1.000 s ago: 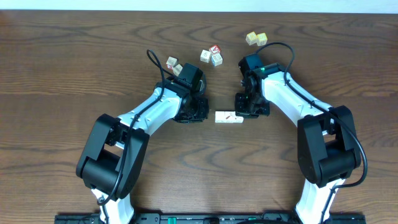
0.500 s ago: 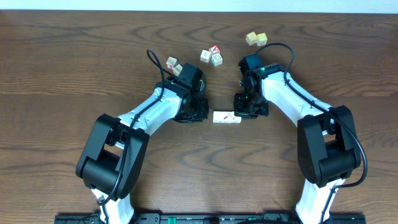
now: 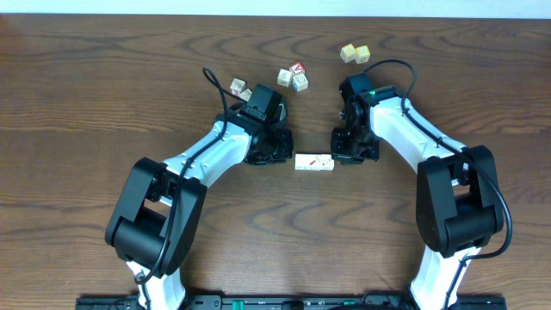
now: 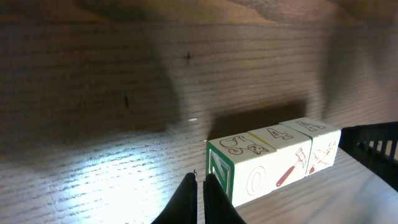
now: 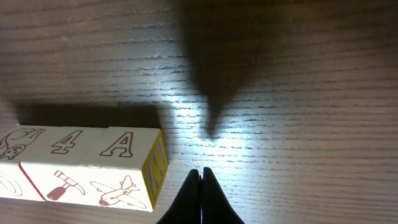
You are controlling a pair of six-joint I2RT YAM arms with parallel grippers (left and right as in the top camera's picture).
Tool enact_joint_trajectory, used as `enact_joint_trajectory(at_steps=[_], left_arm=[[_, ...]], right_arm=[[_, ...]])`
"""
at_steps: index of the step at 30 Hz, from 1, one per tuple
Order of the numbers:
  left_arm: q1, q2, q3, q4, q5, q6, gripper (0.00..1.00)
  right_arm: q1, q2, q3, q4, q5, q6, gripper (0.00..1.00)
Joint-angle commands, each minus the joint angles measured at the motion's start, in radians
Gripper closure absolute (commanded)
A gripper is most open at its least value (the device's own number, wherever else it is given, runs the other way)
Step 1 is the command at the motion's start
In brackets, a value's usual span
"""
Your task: Lift 3 blocks
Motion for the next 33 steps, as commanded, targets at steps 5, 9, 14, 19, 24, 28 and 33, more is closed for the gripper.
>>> enact_joint_trajectory(at_steps=[5,9,14,19,24,28,33], left_arm=[[-0.019,0.027,0.009,-0.01,0.013,-0.045,0.93],[-0.023,0.027,0.008,-0.022,0.013,-0.044,0.93],[-0.022,0.028,0.008,-0.025,0.002,-0.04,0.93],[-0.022,0.028,0.008,-0.026,0.0,-0.04,0.93],[-0.022,0.033,0.008,-0.025,-0.007,-0.04,0.93],[-0.022,0.04,0.008,-0.026,-0.01,-0.04,0.93],[-0.022,0.042,0.008,-0.026,-0.01,-0.041,0.93]], right_arm=[[-0.002,0.008,-0.011,0.014,-0.011,-0.017,0.99],[-0.008,0.008,-0.041,0.042,-0.013,-0.039,0.99],[-0.046,0.008,-0.068,0.073,-0.101,-0.068,0.99],[-0.087,0.008,-0.068,0.091,-0.233,-0.11,0.99],[-0.092,0.008,-0.068,0.097,-0.268,-0.109,0.99],[-0.091,0.008,-0.073,0.098,-0.289,-0.109,0.99],[-0.091,0.008,-0.087,0.116,-0.315,-0.109,0.99]])
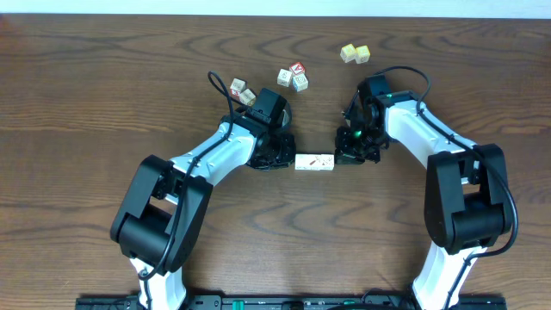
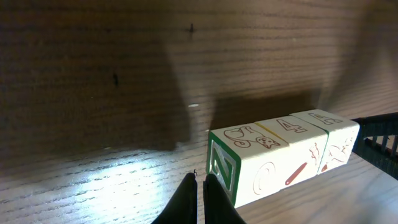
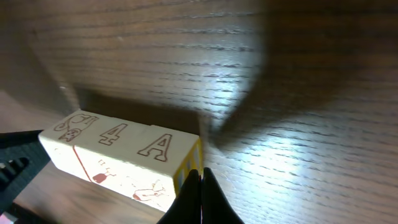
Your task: Lift 3 blocks
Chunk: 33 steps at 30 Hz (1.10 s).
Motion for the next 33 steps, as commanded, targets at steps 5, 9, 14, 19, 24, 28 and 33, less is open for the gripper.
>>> enact_joint_trajectory(at_steps=[5,9,14,19,24,28,33], left_arm=[[0.0,0.022,0.008,-0.006,-0.012,-0.002,0.93],[0.0,0.027,0.007,-0.01,-0.001,-0.002,0.93],[0.0,0.027,0.007,-0.01,-0.001,-0.002,0.93],[0.0,0.027,0.007,-0.01,-0.001,-0.002,0.92],[0.0,0.027,0.007,-0.01,0.0,-0.001,0.93],[0.0,0.027,0.007,-0.01,0.0,-0.001,0.93],[0.0,0.027,0.007,-0.009,-0.001,-0.001,0.93]], right_arm=[[-0.003,0.008,-0.035,0.029,-0.055,-0.006,0.99],[-0.003,0.008,-0.059,0.058,-0.058,0.01,0.99],[-0.003,0.008,-0.064,0.086,-0.097,0.01,0.99],[-0.003,0.008,-0.063,0.102,-0.111,0.017,0.99],[-0.003,0.008,-0.063,0.102,-0.115,0.017,0.99],[-0.003,0.008,-0.062,0.106,-0.132,0.016,0.99],[-0.003,0.008,-0.06,0.111,-0.13,0.016,0.99]])
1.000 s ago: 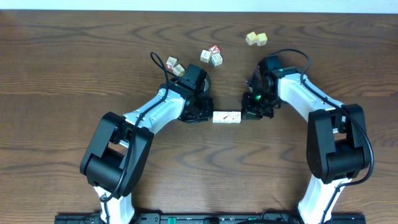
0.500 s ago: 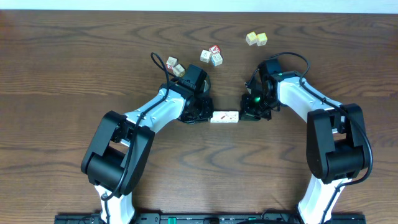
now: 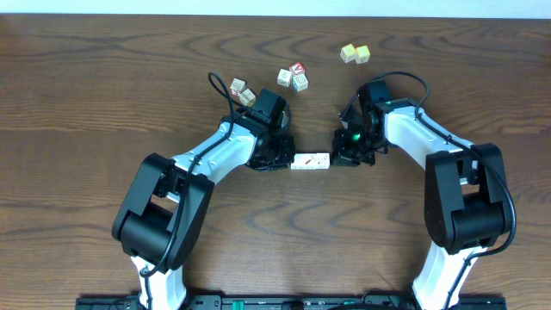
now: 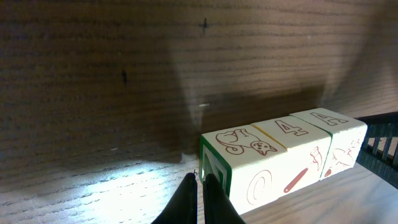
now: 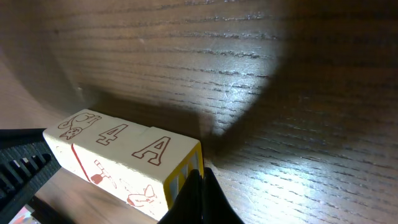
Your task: Lift 3 blocks
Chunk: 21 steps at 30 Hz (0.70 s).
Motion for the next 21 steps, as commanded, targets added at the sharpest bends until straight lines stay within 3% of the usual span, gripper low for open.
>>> enact_joint_trajectory(at_steps=[1,21], left_arm=[[-0.001,0.015,0.007,-0.003,0.0,-0.001,0.93],[-0.001,0.009,0.007,0.019,0.061,0.006,0.93]], right_arm=[[-0.003,0.008,0.0,0.006,-0.047,0.014,0.99],[0.036,0.007,0.005,0.015,-0.05,0.014,0.99]])
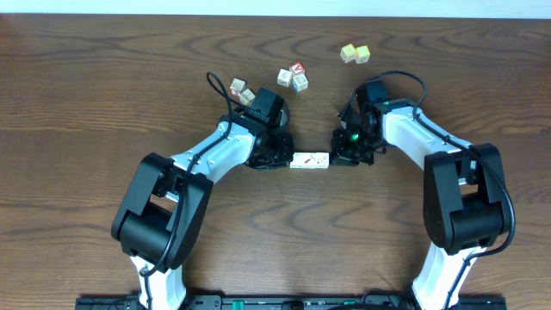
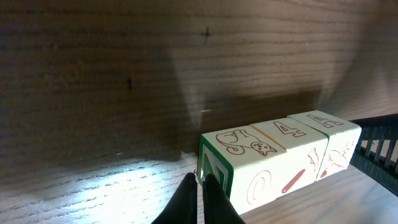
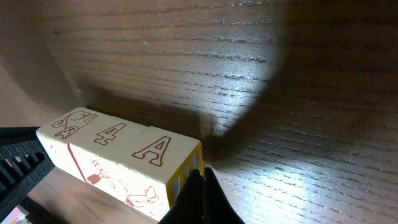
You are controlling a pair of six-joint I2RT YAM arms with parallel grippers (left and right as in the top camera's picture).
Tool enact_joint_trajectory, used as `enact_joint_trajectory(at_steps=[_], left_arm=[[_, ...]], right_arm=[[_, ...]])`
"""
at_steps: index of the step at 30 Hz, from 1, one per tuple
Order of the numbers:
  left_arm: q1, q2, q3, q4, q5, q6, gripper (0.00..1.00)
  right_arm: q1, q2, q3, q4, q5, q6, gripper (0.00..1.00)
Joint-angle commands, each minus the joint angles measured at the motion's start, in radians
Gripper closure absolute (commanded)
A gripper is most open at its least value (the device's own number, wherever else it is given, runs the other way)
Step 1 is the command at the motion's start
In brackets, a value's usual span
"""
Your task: Lift 3 blocks
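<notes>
Three cream picture blocks form one row (image 1: pixel 311 160) at the table's middle. My left gripper (image 1: pixel 282 158) is shut, its tips (image 2: pixel 200 177) pressed against the green-edged end block (image 2: pixel 230 168). My right gripper (image 1: pixel 340 155) is shut too, its tips (image 3: pixel 198 174) against the yellow-edged "A" block (image 3: pixel 155 155). The "4" block (image 3: pixel 115 140) sits between the end blocks. A dark shadow lies on the wood behind the row. I cannot tell whether the row is clear of the table.
Loose blocks lie farther back: a pair (image 1: pixel 241 89) behind my left arm, a small cluster (image 1: pixel 294 76) at the middle, and two yellow ones (image 1: pixel 354 53) to the right. The table's far edge (image 1: pixel 275 15) runs along the top.
Hardly anything changed. Both shut grippers still press the ends of the row. The wood grain in both wrist views has shifted a little.
At first both shut grippers stood beside the row's ends, the right one a little off the "A" block. Then each was closer in. By the last earlier moment the tips touched both ends, and the row now sits slightly farther back, pinched between them.
</notes>
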Motion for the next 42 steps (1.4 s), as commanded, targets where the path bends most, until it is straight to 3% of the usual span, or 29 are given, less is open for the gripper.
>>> enact_joint_trajectory(at_steps=[1,42], left_arm=[[-0.009,0.006,0.007,0.009,0.053,0.006,0.93],[-0.01,-0.066,0.007,-0.018,0.071,0.006,0.93]], right_arm=[[0.024,0.006,0.008,0.002,-0.063,0.011,0.99],[0.101,-0.039,0.095,-0.047,-0.061,0.034,0.99]])
